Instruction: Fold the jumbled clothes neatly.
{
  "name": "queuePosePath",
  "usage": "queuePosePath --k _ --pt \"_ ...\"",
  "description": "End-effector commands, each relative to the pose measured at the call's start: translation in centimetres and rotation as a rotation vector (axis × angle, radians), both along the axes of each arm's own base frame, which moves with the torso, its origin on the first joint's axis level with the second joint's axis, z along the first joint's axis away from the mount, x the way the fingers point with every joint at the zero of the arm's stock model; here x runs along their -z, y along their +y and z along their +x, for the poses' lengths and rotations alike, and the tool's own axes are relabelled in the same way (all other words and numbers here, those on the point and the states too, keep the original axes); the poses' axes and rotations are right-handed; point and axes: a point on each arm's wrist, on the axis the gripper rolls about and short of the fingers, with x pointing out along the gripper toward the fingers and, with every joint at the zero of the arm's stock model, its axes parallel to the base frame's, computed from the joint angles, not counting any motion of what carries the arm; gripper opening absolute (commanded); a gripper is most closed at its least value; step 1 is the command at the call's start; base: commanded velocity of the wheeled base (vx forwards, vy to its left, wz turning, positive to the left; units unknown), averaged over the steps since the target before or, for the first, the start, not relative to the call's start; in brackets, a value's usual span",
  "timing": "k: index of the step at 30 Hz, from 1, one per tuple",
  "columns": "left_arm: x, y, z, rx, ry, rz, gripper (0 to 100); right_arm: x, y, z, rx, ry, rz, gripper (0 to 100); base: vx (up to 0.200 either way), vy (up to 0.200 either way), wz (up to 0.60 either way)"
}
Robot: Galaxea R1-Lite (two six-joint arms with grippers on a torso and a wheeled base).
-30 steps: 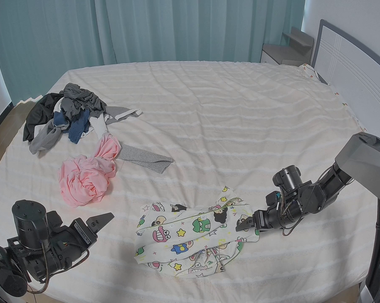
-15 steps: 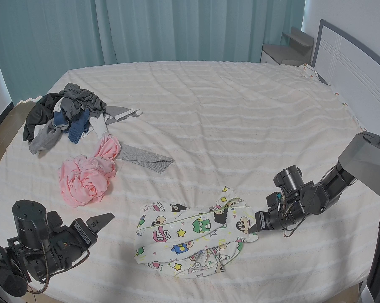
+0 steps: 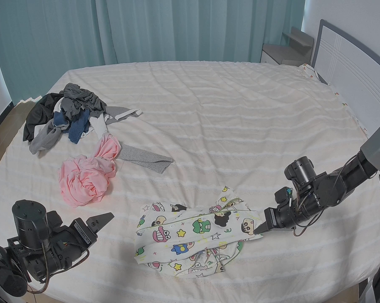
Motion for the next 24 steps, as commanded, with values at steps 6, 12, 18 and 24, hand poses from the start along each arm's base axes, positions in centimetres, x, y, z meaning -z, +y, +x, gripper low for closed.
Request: queuePosePath --k 6,12,18,24 --pt "0.0 0.0 0.0 0.001 -0.002 0.000 100 -4.1 -0.7 -2.2 -0.025 -0.017 0.012 0 0.000 0.000 0.00" --pt "-0.1 0.0 0.0 0.001 -0.003 -0.001 100 -4.6 -1.3 -3.8 -0.073 0.030 -0.028 0 0.000 0.000 0.00" --pt "-0.1 0.0 -0.1 0.002 -0.006 -0.003 100 -4.3 -1.8 -4.9 -0.087 0.057 -0.044 0 0.000 0.000 0.00" --pt "-0.1 0.0 -0.1 0.001 -0.006 -0.002 100 -2.4 -2.2 -6.2 -0.147 0.109 -0.085 0 0.000 0.000 0.00"
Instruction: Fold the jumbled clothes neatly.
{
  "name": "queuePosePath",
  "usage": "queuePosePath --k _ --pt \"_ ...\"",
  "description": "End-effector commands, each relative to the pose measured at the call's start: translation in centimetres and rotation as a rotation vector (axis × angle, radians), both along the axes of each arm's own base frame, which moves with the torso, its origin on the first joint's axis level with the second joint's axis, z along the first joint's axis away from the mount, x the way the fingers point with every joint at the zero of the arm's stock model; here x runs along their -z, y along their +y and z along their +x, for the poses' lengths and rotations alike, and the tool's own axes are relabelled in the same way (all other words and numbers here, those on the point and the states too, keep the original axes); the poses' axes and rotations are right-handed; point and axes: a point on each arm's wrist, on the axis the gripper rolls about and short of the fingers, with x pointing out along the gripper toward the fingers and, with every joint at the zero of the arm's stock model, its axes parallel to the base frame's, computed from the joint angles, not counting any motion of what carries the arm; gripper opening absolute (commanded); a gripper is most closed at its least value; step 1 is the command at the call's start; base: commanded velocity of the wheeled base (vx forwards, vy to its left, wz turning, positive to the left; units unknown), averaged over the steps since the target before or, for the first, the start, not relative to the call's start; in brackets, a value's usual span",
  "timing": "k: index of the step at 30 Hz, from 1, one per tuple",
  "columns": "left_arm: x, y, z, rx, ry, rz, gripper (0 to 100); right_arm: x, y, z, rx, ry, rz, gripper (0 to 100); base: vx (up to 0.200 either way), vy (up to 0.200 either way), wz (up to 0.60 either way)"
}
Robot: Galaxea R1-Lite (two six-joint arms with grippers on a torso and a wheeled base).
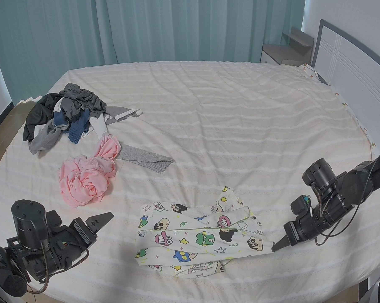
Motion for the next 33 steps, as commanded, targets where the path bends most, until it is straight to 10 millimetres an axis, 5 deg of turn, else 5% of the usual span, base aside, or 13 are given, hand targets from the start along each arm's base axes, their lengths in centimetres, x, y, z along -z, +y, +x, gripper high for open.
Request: queuePosePath --k 1,19,28,33 --pt "0.0 0.0 0.0 -0.001 -0.001 -0.001 100 1.2 -0.2 -0.9 -0.026 0.044 -0.025 0 0.000 0.000 0.00" --pt "0.1 0.0 0.0 -0.001 0.003 0.001 100 3.7 -0.5 -0.4 -0.021 0.114 -0.061 0 0.000 0.000 0.00" --pt "0.4 -0.2 0.3 0.002 0.023 0.009 100 -1.6 -3.2 -2.2 0.057 -0.064 0.013 0 0.000 0.000 0.00" --pt "2.7 -1.8 1.6 0.073 0.133 0.057 100 -7.4 -7.7 -7.8 0.215 -0.340 0.062 0 0.000 0.000 0.00"
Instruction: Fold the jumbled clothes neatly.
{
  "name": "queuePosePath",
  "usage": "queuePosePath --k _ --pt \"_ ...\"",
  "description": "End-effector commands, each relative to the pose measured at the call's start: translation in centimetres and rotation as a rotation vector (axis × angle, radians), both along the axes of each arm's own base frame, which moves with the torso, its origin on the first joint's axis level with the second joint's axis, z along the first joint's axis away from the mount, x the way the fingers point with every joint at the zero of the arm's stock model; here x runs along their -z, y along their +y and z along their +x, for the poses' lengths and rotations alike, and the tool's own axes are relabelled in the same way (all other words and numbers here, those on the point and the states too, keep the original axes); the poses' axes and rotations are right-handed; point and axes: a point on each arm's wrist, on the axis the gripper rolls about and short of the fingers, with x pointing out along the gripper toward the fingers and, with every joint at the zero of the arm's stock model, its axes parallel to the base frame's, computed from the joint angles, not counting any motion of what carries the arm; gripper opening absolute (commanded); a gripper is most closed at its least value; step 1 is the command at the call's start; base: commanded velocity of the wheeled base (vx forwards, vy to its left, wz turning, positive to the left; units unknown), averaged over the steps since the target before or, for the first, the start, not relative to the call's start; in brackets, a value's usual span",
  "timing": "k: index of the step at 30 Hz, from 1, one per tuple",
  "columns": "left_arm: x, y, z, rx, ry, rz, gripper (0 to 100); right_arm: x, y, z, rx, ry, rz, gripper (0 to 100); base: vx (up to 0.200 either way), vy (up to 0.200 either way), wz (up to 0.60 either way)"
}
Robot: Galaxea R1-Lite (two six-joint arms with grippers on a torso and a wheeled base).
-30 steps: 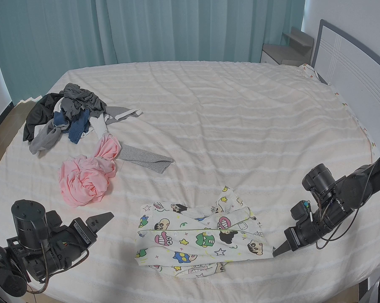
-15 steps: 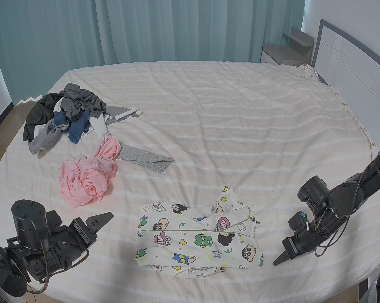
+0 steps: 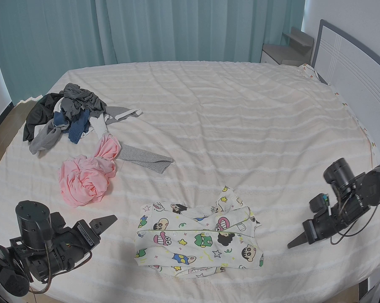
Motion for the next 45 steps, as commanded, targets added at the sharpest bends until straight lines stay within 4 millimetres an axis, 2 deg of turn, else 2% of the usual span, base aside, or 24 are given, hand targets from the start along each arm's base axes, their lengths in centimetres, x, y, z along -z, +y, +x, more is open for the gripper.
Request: queuePosePath --k 1,5,6,7,9,12,13,20,22,28,34,37,42,45 --pt "2.5 -1.9 2.0 0.057 0.120 0.053 100 -7.1 -5.1 -7.0 0.185 -0.345 0.062 0 0.000 0.000 0.00" --pt "3.3 -2.9 4.3 0.056 0.134 0.062 100 -7.9 -7.2 -11.3 0.302 -0.507 0.092 0 0.000 0.000 0.00" --pt "3.3 -2.9 4.3 0.056 0.134 0.062 100 -7.9 -7.2 -11.3 0.302 -0.507 0.092 0 0.000 0.000 0.00" --pt "3.4 -3.3 5.1 0.072 0.122 0.085 100 -7.9 -7.9 -12.4 0.348 -0.592 0.115 0 0.000 0.000 0.00" --pt "3.8 -3.5 5.4 0.116 0.116 0.153 100 -7.6 -8.5 -13.4 0.383 -0.671 0.136 0 0.000 0.000 0.00" --pt "4.1 -3.4 6.2 0.135 0.109 0.202 100 -7.1 -8.9 -13.5 0.390 -0.696 0.166 0 0.000 0.000 0.00" --pt "4.0 -3.4 6.4 0.136 0.112 0.204 100 -7.0 -9.1 -13.4 0.396 -0.692 0.169 100 0.000 0.000 0.00" --pt "4.2 -3.6 7.6 0.251 0.220 0.185 100 -6.5 -10.8 -11.8 0.474 -0.665 0.136 100 0.000 0.000 0.00" --pt "4.6 -3.8 9.2 0.243 0.217 0.184 100 -6.4 -11.6 -11.3 0.490 -0.695 0.117 100 0.000 0.000 0.00" --pt "7.8 -4.3 10.5 0.295 0.277 0.264 100 -6.4 -11.6 -11.2 0.479 -0.703 0.133 100 0.000 0.000 0.00" --pt "9.4 -4.8 11.4 0.315 0.289 0.253 100 -6.3 -11.6 -11.2 0.478 -0.701 0.134 100 0.000 0.000 0.00" --pt "10.9 -5.2 12.1 0.316 0.257 0.244 100 -6.2 -11.6 -11.2 0.476 -0.697 0.135 100 0.000 0.000 0.00" --pt "12.1 -5.4 12.6 0.317 0.220 0.231 100 -6.2 -11.6 -11.2 0.476 -0.694 0.136 100 0.000 0.000 0.00" --pt "12.1 -5.5 12.8 0.331 0.196 0.213 100 -6.1 -11.5 -11.3 0.467 -0.691 0.143 100 0.000 0.000 0.00"
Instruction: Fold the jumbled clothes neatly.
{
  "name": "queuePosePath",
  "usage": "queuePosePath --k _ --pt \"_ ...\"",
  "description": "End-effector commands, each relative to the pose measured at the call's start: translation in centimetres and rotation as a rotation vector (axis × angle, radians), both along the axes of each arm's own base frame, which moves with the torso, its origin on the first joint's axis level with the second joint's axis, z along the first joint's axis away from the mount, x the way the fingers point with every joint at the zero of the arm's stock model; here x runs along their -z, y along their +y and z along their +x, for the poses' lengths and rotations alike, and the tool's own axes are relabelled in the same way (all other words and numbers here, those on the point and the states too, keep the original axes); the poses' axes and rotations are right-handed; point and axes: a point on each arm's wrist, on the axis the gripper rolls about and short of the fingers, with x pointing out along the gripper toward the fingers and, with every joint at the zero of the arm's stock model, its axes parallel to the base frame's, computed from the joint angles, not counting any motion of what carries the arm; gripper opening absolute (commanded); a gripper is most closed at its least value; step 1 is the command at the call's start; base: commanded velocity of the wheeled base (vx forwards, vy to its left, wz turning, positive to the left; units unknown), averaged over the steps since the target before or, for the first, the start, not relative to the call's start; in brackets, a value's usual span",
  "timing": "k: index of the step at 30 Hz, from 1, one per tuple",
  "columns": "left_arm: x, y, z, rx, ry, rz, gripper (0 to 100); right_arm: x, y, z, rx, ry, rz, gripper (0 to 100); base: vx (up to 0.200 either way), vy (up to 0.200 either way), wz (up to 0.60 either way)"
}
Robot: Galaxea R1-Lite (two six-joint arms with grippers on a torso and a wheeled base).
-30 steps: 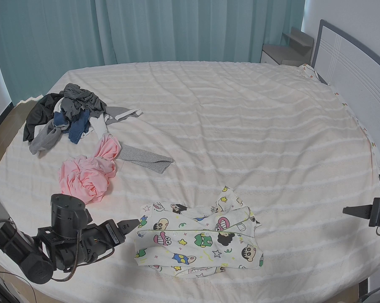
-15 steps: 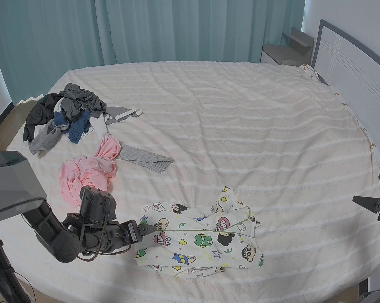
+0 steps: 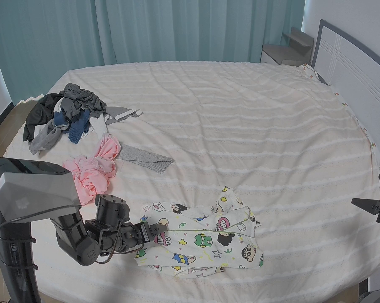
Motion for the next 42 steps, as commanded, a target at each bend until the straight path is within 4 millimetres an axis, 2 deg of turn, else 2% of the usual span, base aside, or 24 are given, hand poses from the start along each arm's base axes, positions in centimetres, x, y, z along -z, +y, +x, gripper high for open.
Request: queuePosePath --k 1,7,8,20,26,33,34,38,39,41,42 --pt "1.8 0.0 0.0 0.027 0.034 -0.016 100 0.3 0.0 0.0 -0.016 0.008 0.003 100 0.000 0.000 0.00" --pt "1.8 -0.2 0.2 0.043 0.030 -0.034 100 0.4 0.1 0.0 -0.020 0.006 -0.001 100 0.000 0.000 0.00" --pt "1.8 -0.3 0.2 0.045 0.028 -0.035 0 0.4 0.1 0.0 -0.020 0.006 -0.001 100 0.000 0.000 0.00" --pt "1.7 -0.3 -0.3 0.048 0.034 -0.034 0 0.5 0.0 0.1 -0.018 0.014 0.003 100 0.000 0.000 0.00" --pt "-0.2 0.9 -1.4 0.025 -0.005 -0.047 0 0.5 -0.1 0.2 -0.019 0.019 0.005 100 0.000 0.000 0.00" --pt "-1.3 3.8 -3.4 -0.041 -0.031 -0.058 0 0.8 -0.2 0.5 -0.019 0.036 0.013 100 0.000 0.000 0.00" --pt "-1.5 5.4 -4.3 -0.087 -0.048 -0.065 0 0.8 -0.2 0.5 -0.018 0.036 0.012 100 0.000 0.000 0.00" --pt "-1.6 6.7 -4.8 -0.130 -0.067 -0.069 0 0.8 -0.2 0.5 -0.019 0.037 0.010 100 0.000 0.000 0.00" --pt "-1.6 8.3 -5.5 -0.184 -0.080 -0.066 0 0.8 -0.2 0.5 -0.020 0.036 0.009 100 0.000 0.000 0.00" --pt "-1.7 9.3 -5.9 -0.218 -0.090 -0.072 0 0.8 -0.2 0.5 -0.020 0.036 0.009 100 0.000 0.000 0.00" --pt "-1.8 10.4 -6.5 -0.246 -0.088 -0.086 0 0.8 -0.2 0.5 -0.020 0.036 0.009 100 0.000 0.000 0.00"
